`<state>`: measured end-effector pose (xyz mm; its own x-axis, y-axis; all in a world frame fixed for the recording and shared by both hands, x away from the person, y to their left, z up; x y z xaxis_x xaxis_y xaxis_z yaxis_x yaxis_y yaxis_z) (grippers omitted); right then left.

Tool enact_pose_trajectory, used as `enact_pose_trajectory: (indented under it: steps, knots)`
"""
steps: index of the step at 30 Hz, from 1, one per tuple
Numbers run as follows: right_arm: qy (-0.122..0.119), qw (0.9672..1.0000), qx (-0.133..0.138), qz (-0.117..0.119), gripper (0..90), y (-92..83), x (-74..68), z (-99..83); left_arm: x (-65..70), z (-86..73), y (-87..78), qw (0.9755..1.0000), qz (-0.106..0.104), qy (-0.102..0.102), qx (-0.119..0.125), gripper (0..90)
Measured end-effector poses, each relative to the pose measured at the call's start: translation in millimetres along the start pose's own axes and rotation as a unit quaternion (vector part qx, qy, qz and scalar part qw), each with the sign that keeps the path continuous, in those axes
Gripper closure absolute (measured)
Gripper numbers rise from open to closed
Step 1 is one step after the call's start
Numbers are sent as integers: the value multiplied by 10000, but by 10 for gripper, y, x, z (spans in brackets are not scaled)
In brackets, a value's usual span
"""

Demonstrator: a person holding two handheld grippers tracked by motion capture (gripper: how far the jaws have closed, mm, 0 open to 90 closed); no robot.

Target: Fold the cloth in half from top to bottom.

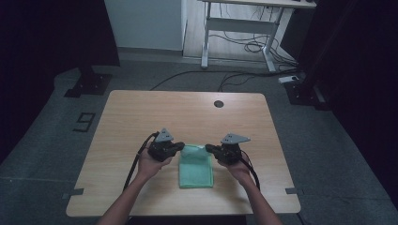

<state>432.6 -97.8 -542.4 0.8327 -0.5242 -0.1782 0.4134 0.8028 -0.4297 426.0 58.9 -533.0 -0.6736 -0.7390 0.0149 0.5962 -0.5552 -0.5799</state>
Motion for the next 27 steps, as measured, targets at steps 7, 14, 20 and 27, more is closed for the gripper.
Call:
enact_pose_trajectory:
  steps: [7, 14, 20, 27]
  knots:
    - [47, 9999, 45, 88, 870, -22, -62, -13, 39, -27, -68, 10000, -1, -2, 8, 873]
    - [30, 9998, 72, 166, 870, -61, -182, -101, 148, -143, -147, 9999, -99, -39, 5, 873]
    - [10, 9996, 43, 262, 871, -100, -300, -198, 249, -298, -217, 9998, -192, -68, -2, 873]
    - [-60, 9988, -199, 438, 870, -114, -482, -448, 419, -575, -245, 9996, -233, 46, -172, 870]
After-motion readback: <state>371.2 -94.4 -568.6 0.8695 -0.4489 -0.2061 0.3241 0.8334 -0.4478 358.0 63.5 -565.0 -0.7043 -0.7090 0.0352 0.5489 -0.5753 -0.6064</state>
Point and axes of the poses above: each handheld gripper's, and its own axes: y roughly forward along the jaws, z roughly out of its top, x roughly to its right, the point moved 9 cm from there along y, roughly forward along the jaws, and after that the axes turned 8 degrees about z, right-handed, at the moved point
